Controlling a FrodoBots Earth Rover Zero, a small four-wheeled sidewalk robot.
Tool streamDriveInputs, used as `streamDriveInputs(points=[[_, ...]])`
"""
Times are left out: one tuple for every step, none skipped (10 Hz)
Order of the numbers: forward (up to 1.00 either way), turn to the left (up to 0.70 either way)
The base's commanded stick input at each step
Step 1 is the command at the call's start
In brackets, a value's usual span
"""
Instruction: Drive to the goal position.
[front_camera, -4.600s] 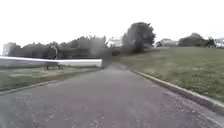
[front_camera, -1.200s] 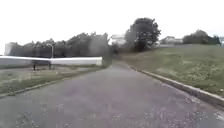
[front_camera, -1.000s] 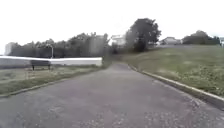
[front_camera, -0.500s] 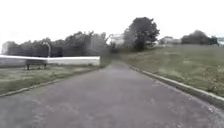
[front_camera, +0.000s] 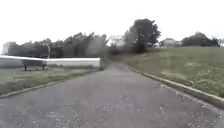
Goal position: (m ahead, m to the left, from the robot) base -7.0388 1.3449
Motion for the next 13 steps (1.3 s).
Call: streamDriveInputs(points=[[0.7,0.0],[0.7,0.0],[0.7,0.0],[0.7,0.0],[0.7,0.0],[0.7,0.0],[0.7,0.0],[0.7,0.0],[0.7,0.0],[0.7,0.0],[0.7,0.0],[0.7,0.0],[0.7,0.0]])
